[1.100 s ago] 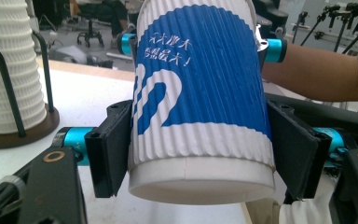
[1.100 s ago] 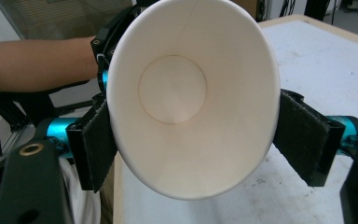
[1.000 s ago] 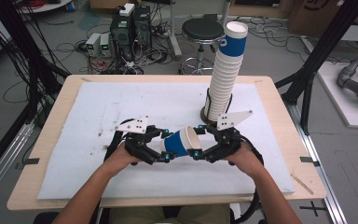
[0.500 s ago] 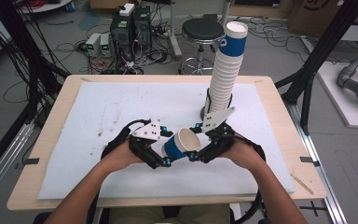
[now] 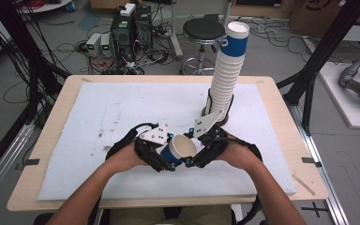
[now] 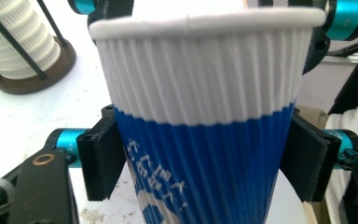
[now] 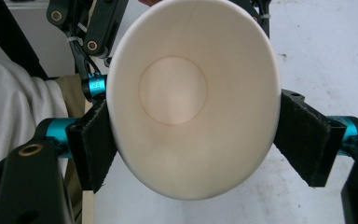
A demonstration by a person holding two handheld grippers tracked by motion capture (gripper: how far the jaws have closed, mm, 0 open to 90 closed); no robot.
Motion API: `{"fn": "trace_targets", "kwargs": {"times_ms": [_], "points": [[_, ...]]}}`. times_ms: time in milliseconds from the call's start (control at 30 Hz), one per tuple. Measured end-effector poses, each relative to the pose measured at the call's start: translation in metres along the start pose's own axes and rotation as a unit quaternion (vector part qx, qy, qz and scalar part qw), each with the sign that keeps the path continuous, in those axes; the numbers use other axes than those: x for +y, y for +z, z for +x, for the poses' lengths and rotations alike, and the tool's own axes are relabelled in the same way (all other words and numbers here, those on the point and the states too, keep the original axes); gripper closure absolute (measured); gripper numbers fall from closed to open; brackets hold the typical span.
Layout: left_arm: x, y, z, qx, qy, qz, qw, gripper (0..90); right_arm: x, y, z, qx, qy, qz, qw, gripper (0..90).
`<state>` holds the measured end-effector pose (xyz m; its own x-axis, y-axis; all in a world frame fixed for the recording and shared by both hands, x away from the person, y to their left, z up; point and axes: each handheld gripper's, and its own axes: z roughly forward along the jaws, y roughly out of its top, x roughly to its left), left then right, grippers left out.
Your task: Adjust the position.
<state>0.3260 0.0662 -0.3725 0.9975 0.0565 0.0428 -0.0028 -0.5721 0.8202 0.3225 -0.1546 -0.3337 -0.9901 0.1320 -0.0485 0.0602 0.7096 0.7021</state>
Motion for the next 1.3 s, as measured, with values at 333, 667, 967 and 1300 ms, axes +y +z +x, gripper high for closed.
{"fn": "trace_targets", "kwargs": {"times_ms": [333, 667, 967, 1300], "points": [[-0.002, 0.005, -0.002, -0.004, -0.009, 0.003, 0.9999, 25.8, -0.001, 0.003, 0.001, 0.002, -0.003, 0.014, 0.9999, 19.5], [-0.019, -0.002, 0.005, 0.01, -0.051, -0.034, 0.9981, 25.7, -0.01, -0.017, -0.001, -0.005, 0.025, -0.084, 0.9962, 13.2], [-0.033, -0.035, 0.014, 0.09, -0.119, -0.15, 0.9774, 24.8, -0.052, -0.051, -0.011, -0.117, 0.098, -0.152, 0.9765, 13.3], [-0.044, -0.062, 0.025, 0.145, -0.148, -0.207, 0.9561, 24.8, -0.1, -0.055, -0.018, -0.178, 0.165, -0.151, 0.9584, 13.4]]}}
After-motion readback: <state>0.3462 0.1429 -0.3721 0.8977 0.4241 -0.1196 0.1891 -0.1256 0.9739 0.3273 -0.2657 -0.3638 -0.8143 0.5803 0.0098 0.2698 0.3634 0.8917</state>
